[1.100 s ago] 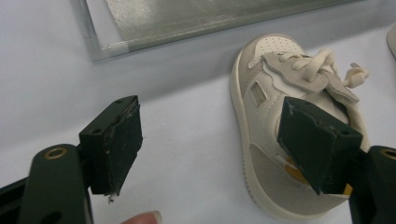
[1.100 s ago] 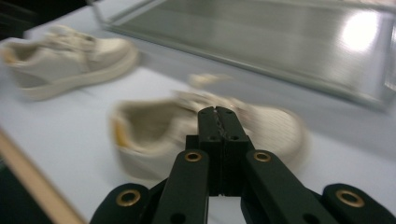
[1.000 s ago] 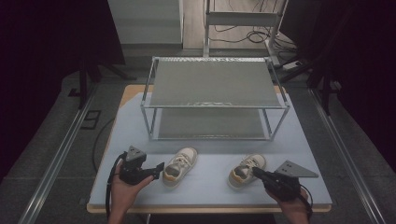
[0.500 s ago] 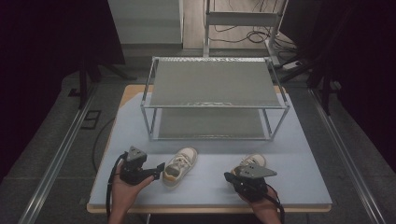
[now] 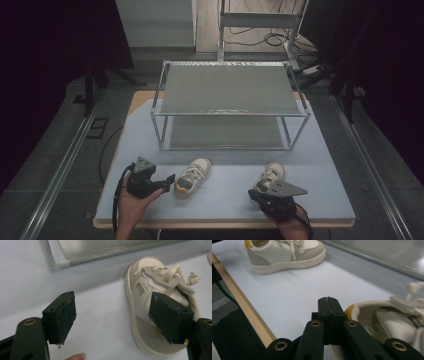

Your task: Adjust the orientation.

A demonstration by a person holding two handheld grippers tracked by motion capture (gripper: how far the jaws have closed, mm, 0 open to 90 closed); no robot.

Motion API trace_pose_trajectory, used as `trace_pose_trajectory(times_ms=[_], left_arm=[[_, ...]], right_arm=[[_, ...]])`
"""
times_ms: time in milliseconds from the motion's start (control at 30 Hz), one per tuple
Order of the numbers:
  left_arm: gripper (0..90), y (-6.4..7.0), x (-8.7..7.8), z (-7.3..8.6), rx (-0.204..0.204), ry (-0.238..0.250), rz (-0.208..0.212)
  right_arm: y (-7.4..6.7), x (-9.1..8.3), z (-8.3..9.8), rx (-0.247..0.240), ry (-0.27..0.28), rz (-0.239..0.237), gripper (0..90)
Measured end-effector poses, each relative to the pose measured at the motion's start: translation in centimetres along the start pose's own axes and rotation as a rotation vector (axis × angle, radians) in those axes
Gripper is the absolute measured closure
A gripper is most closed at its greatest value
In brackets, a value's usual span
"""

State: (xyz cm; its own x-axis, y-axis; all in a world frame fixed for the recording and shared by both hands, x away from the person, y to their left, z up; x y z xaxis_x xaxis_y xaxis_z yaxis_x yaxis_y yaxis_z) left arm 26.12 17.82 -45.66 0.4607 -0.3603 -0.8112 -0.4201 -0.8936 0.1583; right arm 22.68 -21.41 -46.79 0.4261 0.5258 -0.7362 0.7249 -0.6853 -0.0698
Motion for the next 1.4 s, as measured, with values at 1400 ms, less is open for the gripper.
trace_pose_trajectory(times_ms=[1400], left_arm=[[21.8,0.0,0.1,-0.4,0.008,-0.004,0.006]], right_arm=[[6.1,-5.6,5.3,0.215,0.015,0.088,89.7]])
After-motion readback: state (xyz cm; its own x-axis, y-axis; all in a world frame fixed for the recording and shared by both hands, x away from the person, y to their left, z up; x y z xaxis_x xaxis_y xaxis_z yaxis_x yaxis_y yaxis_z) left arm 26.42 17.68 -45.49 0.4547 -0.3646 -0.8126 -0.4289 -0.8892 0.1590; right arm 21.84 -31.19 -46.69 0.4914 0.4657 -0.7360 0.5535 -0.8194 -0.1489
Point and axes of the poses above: each handheld gripper's, and its own axes: x roughly forward along the jaws, z roughly out of its underside, y roughly to its right, the point moved 1 cm from there along x, roughly forward along the jaws, and after that the axes turned 13 degrees about -y, right-handed, at the moved point
